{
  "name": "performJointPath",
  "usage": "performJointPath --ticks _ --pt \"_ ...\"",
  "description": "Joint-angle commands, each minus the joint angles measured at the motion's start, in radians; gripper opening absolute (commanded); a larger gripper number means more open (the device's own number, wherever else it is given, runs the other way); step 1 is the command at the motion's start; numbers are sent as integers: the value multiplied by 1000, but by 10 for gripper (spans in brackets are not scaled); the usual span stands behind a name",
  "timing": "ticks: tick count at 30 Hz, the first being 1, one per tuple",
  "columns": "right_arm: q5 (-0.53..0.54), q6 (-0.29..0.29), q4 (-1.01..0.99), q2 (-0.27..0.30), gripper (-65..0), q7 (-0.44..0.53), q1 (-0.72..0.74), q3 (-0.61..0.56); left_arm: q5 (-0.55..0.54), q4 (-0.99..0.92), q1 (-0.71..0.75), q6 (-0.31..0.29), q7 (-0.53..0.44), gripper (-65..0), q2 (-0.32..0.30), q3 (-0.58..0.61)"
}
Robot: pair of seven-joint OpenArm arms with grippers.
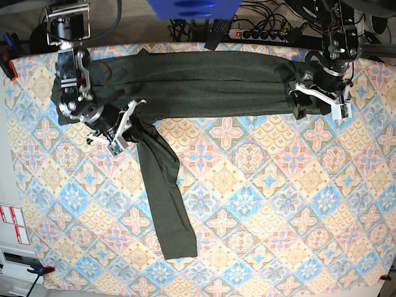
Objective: Fold the T-shirt properly
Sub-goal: 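Fold the sleeve up onto the folded body with the right gripper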
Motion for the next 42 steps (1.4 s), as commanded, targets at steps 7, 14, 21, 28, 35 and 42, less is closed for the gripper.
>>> performJointPath --ticks 7,14,21,28,35,42 --pt "22 7 179 6 -650 25 -125 -1 -6 15 -1 -6 -19 -174 -10 -3" --pt "22 9 321 8 -650 25 -233 -3 -6 13 -1 -6 -19 -174 -10 -3" --pt "17 87 366 68 -650 25 -271 -124 -6 13 -1 -6 -19 -174 -10 -3" --pt "17 92 366 151 -650 25 -265 -285 -6 13 -1 -6 -19 -174 -10 -3" --pt "17 93 354 190 -648 25 -210 -380 -4 13 -1 -6 -19 -174 7 -3" --pt "16 92 282 192 -554 16 -176 -386 -4 15 -1 -6 -19 -174 10 15"
